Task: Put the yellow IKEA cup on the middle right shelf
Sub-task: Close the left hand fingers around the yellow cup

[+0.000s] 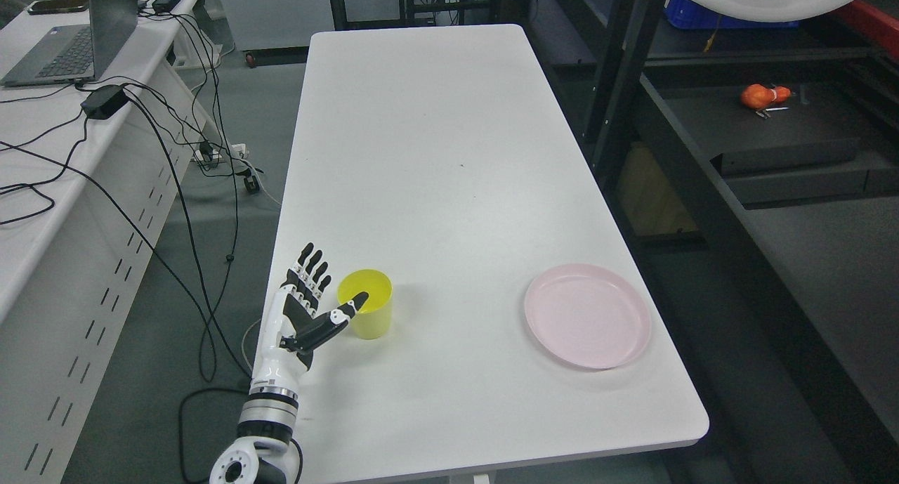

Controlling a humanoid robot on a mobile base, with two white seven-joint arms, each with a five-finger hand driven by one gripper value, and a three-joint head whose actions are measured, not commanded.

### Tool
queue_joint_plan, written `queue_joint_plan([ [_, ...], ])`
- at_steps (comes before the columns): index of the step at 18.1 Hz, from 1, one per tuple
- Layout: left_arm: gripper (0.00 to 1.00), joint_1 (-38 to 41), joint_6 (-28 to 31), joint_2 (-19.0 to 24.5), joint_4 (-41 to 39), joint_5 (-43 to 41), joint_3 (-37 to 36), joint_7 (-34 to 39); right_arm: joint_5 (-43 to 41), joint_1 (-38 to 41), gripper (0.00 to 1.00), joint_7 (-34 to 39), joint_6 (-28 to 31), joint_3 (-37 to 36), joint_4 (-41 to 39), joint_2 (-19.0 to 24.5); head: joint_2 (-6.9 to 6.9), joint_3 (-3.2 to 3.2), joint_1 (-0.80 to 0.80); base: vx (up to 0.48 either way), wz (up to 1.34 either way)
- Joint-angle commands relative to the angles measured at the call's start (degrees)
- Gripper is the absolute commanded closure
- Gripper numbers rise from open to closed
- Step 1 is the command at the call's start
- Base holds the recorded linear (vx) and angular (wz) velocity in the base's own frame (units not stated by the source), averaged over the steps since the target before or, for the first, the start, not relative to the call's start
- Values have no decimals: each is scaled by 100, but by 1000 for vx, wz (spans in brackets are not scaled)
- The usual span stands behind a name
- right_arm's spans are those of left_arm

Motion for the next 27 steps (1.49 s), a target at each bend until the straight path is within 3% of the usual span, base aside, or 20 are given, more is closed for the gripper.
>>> queue_joint_plan([
  [1,1,-196,137,100,224,-146,-120,1,-141,79,1,-4,5,97,0,-100,0,0,0,0,0],
  [10,1,-275,181,100,408,-638,-472,-8,-141,79,1,-4,5,97,0,-100,0,0,0,0,0],
  [24,1,-591,154,100,1217,-665,-604,-34,-141,79,1,-4,5,97,0,-100,0,0,0,0,0],
  [27,9,-601,137,100,1226,-665,-604,-43,-141,79,1,-4,5,97,0,-100,0,0,0,0,0],
])
